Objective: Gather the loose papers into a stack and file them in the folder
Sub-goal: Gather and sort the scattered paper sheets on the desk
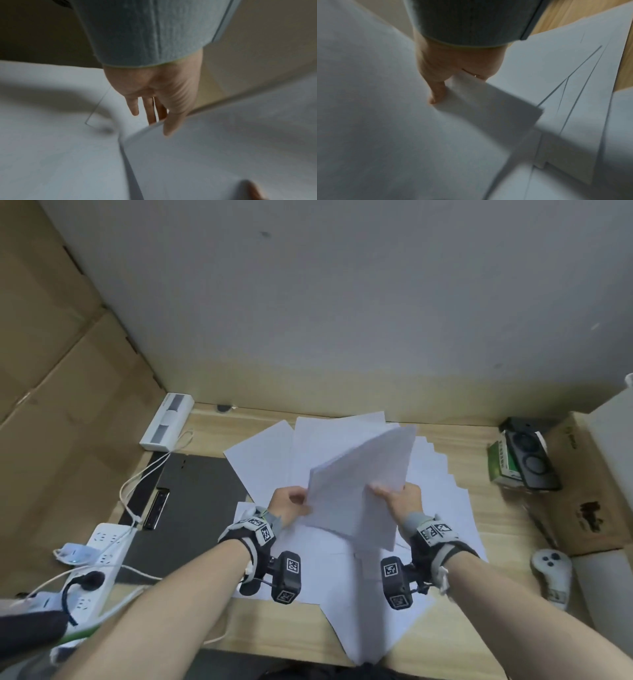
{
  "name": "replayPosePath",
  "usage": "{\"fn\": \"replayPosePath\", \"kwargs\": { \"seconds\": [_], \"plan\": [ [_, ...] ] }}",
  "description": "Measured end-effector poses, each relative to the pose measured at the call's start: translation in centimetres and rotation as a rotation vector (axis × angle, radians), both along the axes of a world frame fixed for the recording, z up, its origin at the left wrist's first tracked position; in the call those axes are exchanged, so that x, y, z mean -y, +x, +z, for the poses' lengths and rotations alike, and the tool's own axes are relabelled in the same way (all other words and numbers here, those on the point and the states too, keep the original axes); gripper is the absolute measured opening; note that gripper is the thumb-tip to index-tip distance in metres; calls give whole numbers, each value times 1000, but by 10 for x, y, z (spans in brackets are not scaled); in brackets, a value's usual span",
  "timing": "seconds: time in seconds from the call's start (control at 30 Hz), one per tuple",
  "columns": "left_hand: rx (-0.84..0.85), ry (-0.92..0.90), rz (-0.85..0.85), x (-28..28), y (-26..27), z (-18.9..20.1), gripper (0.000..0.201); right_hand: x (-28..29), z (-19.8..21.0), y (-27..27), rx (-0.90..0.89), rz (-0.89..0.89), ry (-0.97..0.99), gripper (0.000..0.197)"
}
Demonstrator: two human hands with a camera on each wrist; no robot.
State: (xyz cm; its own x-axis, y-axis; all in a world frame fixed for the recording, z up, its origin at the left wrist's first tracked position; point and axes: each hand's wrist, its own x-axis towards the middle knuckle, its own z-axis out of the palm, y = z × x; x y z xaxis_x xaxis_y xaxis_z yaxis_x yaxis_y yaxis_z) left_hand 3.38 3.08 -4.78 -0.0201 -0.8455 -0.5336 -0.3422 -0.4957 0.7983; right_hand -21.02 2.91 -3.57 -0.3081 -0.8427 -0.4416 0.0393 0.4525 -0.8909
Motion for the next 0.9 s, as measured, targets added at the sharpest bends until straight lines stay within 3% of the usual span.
{"fn": "replayPosePath", "kwargs": {
  "seconds": [0.07, 0.23, 0.4, 0.53, 0.63, 0.73, 0.83, 0.9],
  "plan": [
    [57, 64, 43, 4, 15, -13, 35, 11, -4, -8, -46, -34, 29, 25],
    [359, 282, 184, 8, 49, -53, 59, 20, -40, -34, -266, 104, 255, 35],
    [291, 212, 333, 20, 53, -76, 68, 19, -79, -33, -377, 221, 400, 47],
    [101, 216, 491, 24, 44, -71, 50, 18, -93, -20, -505, 366, 574, 49],
    [30, 248, 609, 26, 44, -68, 31, 22, -93, -15, -557, 387, 587, 39],
    [-31, 295, 539, 25, 39, -71, 13, 25, -91, -17, -560, 401, 610, 46],
    [74, 278, 356, 29, 31, -65, 16, 25, -88, -22, -508, 383, 639, 53],
    [194, 183, 383, 34, 29, -57, 27, 24, -81, -29, -480, 361, 630, 54]
  ]
}}
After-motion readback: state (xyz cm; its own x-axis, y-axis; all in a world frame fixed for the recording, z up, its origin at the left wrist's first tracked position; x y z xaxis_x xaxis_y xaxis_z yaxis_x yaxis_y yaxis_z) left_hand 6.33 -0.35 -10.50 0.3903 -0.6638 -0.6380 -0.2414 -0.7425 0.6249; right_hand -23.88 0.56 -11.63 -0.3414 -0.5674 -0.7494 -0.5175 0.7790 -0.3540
